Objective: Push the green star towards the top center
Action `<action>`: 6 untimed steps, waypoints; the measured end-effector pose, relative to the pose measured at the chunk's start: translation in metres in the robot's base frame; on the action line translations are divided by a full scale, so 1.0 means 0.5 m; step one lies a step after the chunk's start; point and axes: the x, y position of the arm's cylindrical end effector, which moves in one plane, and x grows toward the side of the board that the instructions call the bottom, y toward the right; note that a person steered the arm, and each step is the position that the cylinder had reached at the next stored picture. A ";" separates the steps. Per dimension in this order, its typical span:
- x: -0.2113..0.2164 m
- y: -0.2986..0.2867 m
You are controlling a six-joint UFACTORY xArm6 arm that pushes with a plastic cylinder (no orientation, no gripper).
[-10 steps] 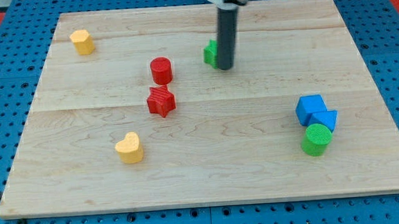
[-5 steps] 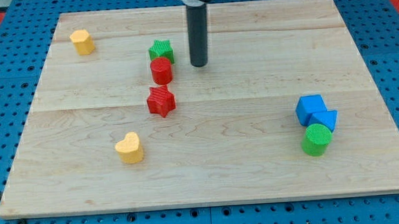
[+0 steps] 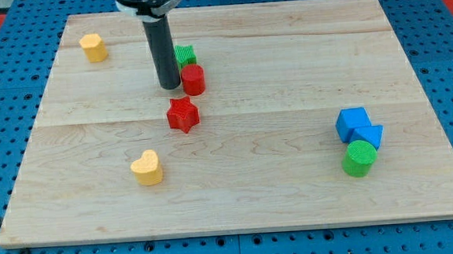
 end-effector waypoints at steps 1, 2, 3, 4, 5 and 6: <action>-0.049 -0.007; -0.070 0.044; -0.096 0.050; -0.069 0.079; 0.032 0.195; 0.053 0.298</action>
